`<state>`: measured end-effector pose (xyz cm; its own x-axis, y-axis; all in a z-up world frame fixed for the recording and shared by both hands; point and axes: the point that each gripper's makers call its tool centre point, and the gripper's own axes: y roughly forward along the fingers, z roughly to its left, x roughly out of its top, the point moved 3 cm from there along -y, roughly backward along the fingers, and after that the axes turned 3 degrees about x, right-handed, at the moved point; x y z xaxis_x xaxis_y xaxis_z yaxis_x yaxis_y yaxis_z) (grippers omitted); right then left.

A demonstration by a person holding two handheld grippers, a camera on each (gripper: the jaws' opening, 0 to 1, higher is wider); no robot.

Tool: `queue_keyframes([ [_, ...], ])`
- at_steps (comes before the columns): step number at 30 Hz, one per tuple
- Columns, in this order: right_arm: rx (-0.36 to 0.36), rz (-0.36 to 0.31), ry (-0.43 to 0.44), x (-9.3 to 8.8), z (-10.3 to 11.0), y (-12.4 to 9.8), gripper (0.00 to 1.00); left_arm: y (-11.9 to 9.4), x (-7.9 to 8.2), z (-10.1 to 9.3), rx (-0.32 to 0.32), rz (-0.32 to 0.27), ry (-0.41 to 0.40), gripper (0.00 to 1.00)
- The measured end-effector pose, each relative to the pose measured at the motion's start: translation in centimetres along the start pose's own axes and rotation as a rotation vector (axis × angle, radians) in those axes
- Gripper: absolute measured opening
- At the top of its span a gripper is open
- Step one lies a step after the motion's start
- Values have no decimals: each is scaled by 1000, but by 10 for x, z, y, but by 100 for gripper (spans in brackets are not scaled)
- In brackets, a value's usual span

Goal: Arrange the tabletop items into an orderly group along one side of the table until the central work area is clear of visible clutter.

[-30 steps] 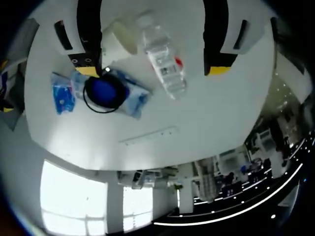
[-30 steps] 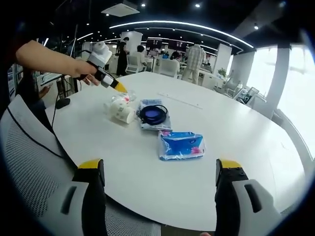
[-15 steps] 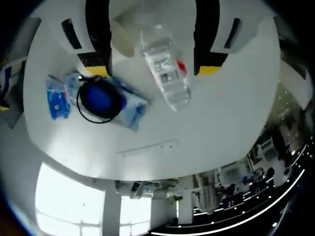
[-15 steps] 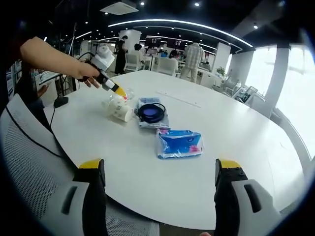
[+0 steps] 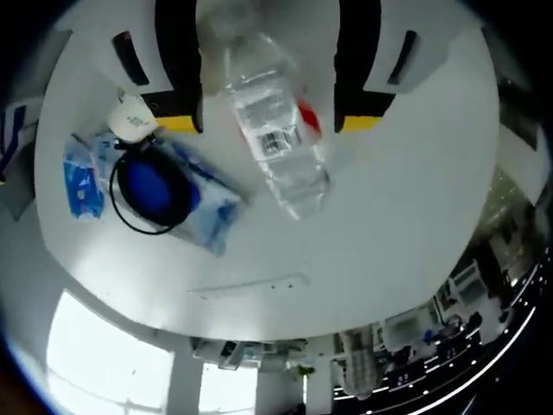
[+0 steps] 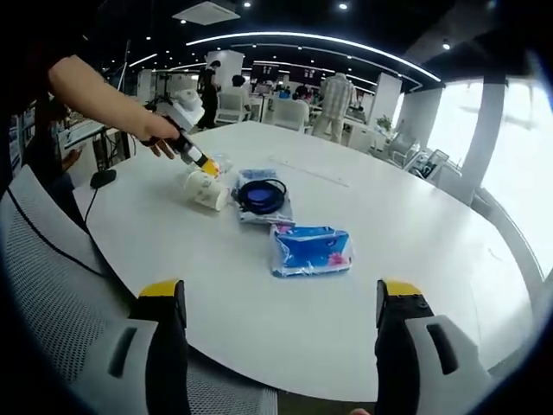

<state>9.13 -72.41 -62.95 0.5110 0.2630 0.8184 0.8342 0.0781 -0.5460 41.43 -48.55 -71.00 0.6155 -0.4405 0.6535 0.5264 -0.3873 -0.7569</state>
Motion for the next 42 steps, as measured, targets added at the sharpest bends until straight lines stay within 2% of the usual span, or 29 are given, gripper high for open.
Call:
queue_keyframes([
  [4, 1, 4, 0, -1, 0, 0, 91, 5, -4, 3, 2, 30, 0, 56],
  [17, -6, 21, 3, -4, -1, 1, 90, 20, -9, 1, -21, 72, -21, 54],
  [19, -7, 23, 3, -4, -1, 1, 90, 21, -10, 0, -26, 82, -17, 53],
  [21, -8, 25, 4, -4, -2, 1, 89, 22, -16, 3, -6, 113, 21, 46],
  [23, -8, 26, 5, -5, -2, 1, 89, 21, -22, 7, -4, 136, 22, 45],
  [24, -9, 26, 5, -5, -2, 1, 89, 22, -15, 11, 8, 91, 29, 45],
  [26, -10, 28, 6, -5, -2, 1, 89, 21, -17, 16, 9, 107, 30, 45],
  [32, -6, 34, 4, -6, -2, 2, 87, 21, -19, 25, 8, 96, 81, 45],
  [42, -10, 35, 3, -6, -2, 1, 87, 20, -19, 23, 0, 103, 89, 43],
])
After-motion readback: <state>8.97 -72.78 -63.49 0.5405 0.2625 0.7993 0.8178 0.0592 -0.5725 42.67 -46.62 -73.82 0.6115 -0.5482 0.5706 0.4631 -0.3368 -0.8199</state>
